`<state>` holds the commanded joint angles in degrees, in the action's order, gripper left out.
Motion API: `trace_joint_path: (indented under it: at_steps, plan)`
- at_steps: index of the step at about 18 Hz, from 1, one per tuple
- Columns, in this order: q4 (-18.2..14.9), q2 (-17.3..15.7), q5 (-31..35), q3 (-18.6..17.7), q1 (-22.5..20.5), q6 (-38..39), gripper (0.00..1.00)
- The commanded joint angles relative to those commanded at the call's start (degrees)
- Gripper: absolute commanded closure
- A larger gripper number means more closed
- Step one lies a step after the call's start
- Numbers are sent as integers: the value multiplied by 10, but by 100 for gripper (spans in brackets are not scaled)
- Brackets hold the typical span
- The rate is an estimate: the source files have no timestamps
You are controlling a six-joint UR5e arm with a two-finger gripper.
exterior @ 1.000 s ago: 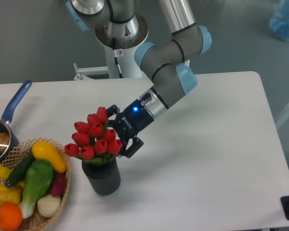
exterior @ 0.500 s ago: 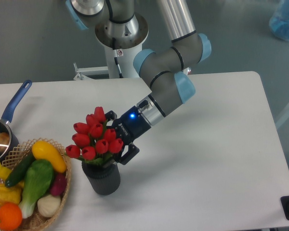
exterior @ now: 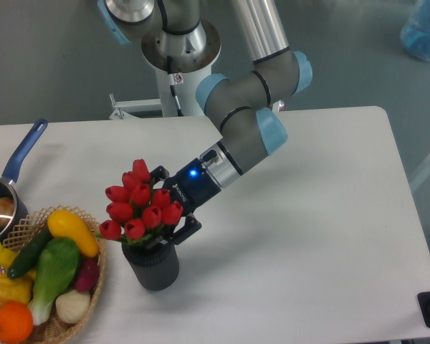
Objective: Pick up the flowers from the vase
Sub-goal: 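Close the gripper on the tulip bouquet stems at the vase rim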
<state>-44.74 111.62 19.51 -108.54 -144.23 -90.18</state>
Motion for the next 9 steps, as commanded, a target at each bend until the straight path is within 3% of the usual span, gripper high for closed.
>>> trace_joint_path:
  at_steps: [5, 9]
  plan:
    - [0, 0, 0, 0, -3, 0, 37]
    - [0, 0, 0, -6, -7, 0, 48]
